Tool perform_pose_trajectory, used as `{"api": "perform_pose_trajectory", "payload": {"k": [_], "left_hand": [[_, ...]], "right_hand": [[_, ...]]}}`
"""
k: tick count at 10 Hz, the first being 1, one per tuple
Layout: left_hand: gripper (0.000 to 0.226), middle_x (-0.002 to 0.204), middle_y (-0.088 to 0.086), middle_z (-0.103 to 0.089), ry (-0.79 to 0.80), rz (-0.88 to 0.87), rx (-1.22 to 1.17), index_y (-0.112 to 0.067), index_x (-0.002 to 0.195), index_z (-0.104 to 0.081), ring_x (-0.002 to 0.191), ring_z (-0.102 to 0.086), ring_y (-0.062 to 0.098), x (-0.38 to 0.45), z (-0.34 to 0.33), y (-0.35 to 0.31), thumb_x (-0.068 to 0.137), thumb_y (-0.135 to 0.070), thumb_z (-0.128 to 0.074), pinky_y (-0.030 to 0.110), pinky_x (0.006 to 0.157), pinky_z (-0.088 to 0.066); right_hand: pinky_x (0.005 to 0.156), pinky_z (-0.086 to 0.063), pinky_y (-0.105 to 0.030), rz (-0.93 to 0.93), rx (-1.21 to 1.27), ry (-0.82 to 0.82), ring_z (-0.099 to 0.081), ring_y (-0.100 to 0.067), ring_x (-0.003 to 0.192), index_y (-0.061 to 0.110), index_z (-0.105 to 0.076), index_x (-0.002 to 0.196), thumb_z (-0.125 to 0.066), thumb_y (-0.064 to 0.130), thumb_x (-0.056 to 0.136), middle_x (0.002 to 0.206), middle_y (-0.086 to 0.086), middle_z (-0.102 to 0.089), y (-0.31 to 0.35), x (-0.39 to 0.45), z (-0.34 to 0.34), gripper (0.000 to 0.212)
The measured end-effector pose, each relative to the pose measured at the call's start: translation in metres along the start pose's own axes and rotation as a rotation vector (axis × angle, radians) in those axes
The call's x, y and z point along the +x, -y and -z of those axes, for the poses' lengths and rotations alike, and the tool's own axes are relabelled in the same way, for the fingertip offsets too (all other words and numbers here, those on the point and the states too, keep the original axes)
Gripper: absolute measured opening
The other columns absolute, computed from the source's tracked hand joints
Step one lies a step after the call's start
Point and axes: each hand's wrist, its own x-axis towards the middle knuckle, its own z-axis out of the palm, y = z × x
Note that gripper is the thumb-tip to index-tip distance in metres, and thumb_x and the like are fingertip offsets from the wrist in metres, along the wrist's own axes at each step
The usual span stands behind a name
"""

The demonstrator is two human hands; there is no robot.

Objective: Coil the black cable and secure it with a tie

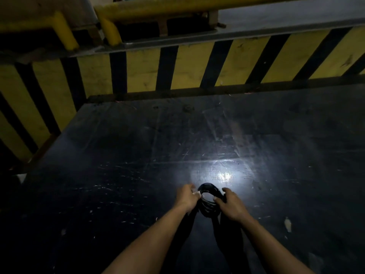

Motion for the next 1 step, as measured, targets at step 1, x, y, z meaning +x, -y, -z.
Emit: {"api": "perform_pose_trajectory", "payload": {"k": [1], "left_hand": [[0.045, 0.126, 0.015, -0.060, -0.027, -0.020, 0.013, -0.002, 0.126, -0.052, 0.113, -0.057, 0.026, -0.0152, 0.0133, 0.0021, 0.087, -0.022, -0.063, 0.023, 0.085, -0.043]], "right_hand": [[0.095, -0.043, -0.036, -0.019, 0.196, -0.099, -0.051, -0.031, 0.123, 0.007, -0.032, 0.141, -0.059, 0.041, 0.088, 0.140, -0.021, -0.047, 0.0068, -0.0141, 0.0148, 0.068]]}}
